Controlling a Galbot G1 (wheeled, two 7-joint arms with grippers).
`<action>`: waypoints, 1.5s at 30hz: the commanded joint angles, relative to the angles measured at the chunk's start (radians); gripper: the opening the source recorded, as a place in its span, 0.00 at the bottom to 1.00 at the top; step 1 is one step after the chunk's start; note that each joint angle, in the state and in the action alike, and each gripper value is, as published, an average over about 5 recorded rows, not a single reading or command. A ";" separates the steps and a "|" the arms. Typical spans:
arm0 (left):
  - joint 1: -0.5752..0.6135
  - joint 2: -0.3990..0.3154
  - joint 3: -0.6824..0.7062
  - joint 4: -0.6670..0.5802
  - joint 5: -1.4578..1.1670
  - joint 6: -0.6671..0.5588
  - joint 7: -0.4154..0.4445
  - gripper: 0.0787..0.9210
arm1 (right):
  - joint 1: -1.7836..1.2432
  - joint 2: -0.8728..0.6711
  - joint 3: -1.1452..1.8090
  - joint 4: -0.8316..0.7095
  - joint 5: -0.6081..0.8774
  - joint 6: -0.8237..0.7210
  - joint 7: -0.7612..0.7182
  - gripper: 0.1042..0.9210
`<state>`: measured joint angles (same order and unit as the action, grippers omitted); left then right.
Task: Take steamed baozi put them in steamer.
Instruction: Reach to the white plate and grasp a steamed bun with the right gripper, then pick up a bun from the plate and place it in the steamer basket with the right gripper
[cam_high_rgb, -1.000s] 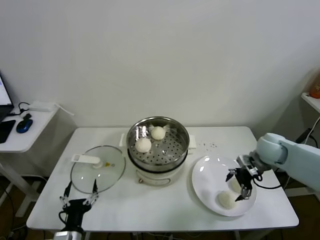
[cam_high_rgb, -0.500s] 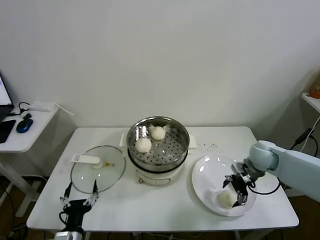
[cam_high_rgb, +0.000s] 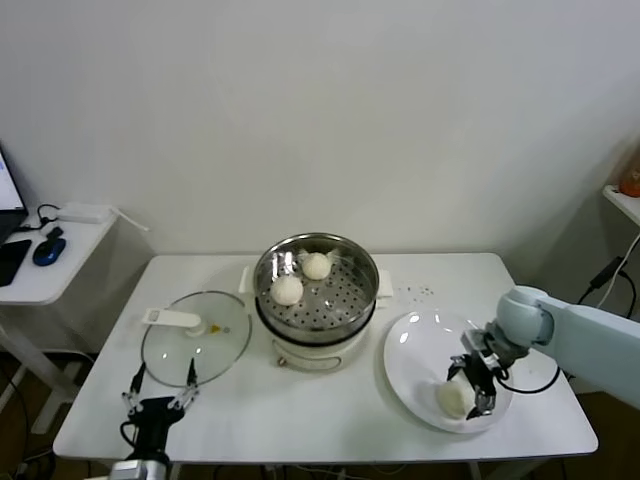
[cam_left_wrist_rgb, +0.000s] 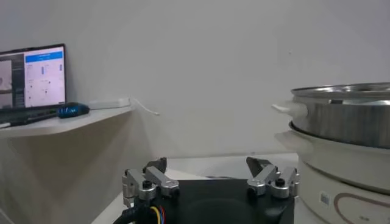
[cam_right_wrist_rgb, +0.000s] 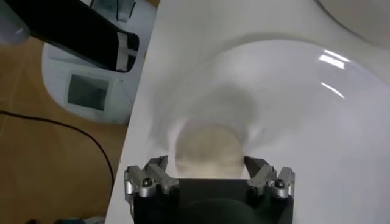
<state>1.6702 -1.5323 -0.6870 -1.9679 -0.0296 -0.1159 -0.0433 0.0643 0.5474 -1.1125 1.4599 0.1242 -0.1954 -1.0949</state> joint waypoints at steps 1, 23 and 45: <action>-0.002 0.000 0.001 -0.001 -0.001 0.001 0.000 0.88 | -0.006 0.005 0.004 -0.005 -0.003 -0.001 -0.001 0.85; -0.001 -0.002 -0.001 -0.001 -0.001 0.001 -0.002 0.88 | 0.029 -0.010 0.024 0.025 0.000 0.011 -0.010 0.70; -0.012 -0.009 0.004 -0.008 0.028 0.015 -0.001 0.88 | 0.797 0.156 -0.210 0.267 -0.091 0.456 -0.081 0.69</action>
<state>1.6571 -1.5377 -0.6827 -1.9734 -0.0117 -0.1028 -0.0450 0.5523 0.5830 -1.2593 1.6542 0.1072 0.0377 -1.1596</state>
